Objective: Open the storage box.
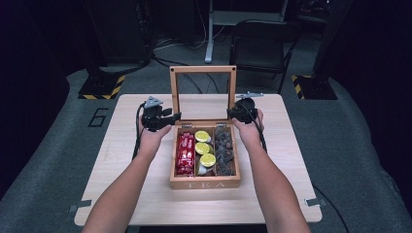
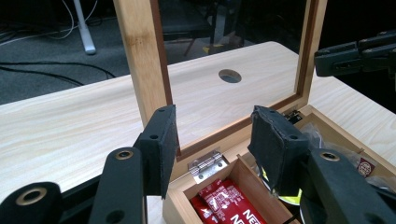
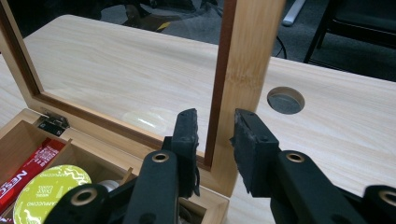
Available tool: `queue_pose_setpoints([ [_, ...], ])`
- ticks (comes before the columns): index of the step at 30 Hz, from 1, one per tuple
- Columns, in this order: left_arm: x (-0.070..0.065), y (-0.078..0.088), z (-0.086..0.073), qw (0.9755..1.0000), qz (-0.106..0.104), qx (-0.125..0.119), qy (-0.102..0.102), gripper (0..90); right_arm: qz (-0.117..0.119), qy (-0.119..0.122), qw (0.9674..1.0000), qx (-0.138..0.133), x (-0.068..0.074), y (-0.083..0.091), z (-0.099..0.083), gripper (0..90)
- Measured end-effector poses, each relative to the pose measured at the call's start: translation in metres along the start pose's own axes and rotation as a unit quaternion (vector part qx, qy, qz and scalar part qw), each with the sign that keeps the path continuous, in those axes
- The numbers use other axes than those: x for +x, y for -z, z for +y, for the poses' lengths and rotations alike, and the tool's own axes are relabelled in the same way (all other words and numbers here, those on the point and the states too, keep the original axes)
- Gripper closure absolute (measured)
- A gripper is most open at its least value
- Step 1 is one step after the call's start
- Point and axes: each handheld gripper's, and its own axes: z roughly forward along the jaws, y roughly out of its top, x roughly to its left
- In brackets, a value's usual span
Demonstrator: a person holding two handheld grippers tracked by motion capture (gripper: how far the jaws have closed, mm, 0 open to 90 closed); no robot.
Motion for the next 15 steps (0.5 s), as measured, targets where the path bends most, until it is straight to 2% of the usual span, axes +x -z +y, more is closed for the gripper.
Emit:
queue_pose_setpoints([
  [3, -0.002, 0.002, 0.001, 0.9999, -0.005, 0.004, -0.012, 50.8, -0.001, 0.005, 1.0, -0.002, 0.0, 0.004, 0.0, 65.5],
  [7, -0.007, 0.007, 0.001, 0.9998, -0.018, 0.004, -0.01, 50.3, 0.006, 0.008, 0.9999, -0.005, 0.001, 0.012, -0.002, 58.8],
  [9, -0.007, 0.01, 0.0, 0.9998, -0.02, 0.004, -0.01, 49.7, 0.016, 0.018, 0.9997, 0.004, 0.003, 0.016, -0.005, 54.9],
  [12, -0.008, 0.014, -0.001, 0.9997, -0.025, 0.005, -0.005, 48.9, 0.02, 0.039, 0.999, 0.01, 0.007, 0.021, -0.008, 50.1],
  [15, -0.009, 0.018, -0.002, 0.9994, -0.03, 0.011, -0.014, 47.9, 0.038, 0.038, 0.9986, 0.003, 0.009, 0.028, -0.012, 45.7],
])
